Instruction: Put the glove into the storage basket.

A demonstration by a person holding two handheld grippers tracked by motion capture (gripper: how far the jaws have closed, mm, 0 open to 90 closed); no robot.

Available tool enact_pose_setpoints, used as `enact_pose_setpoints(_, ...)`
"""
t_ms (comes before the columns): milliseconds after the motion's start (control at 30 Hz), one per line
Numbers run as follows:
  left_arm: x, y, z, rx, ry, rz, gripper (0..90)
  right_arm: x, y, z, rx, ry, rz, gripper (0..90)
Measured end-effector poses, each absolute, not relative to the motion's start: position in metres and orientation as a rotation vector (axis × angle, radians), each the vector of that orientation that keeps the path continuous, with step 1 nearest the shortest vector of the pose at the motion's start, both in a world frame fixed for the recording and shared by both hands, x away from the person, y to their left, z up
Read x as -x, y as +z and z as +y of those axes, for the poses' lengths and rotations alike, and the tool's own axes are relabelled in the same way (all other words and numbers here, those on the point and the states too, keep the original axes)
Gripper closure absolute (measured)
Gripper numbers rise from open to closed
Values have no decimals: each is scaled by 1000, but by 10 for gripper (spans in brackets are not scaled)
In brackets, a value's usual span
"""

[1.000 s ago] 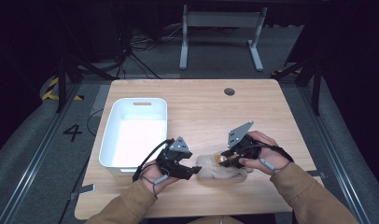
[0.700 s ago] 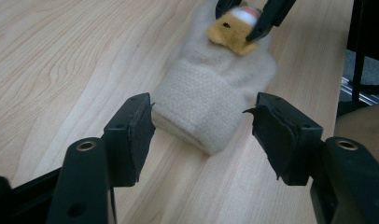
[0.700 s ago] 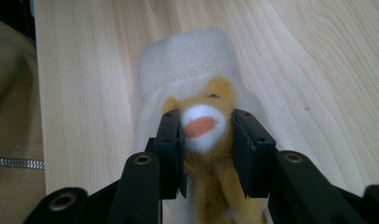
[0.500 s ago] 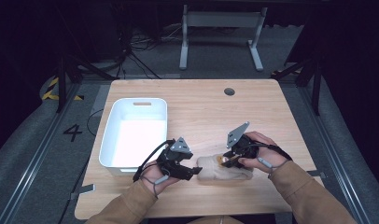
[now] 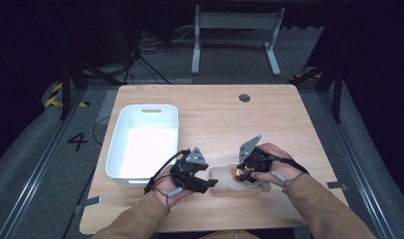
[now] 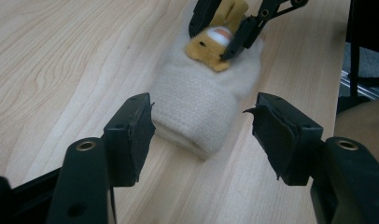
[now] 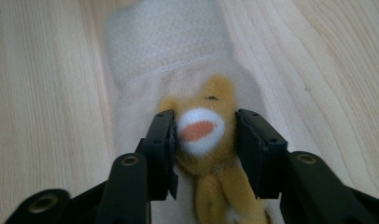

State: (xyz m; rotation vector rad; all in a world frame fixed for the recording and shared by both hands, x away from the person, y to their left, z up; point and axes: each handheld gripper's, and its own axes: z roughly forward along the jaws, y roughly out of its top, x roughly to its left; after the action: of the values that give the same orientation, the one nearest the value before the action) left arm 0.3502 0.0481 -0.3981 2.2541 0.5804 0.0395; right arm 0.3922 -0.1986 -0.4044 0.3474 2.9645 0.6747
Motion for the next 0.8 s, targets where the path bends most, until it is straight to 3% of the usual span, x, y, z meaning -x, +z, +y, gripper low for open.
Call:
enact_pose_setpoints(300, -353, -397, 41, -2267, 51, 561, 295, -387, -395, -214, -407, 793, 2894, 506)
enact_pose_setpoints(800, -354, -395, 40, -2274, 45, 561, 256, -385, -377, -251, -571, 877, 2796, 509)
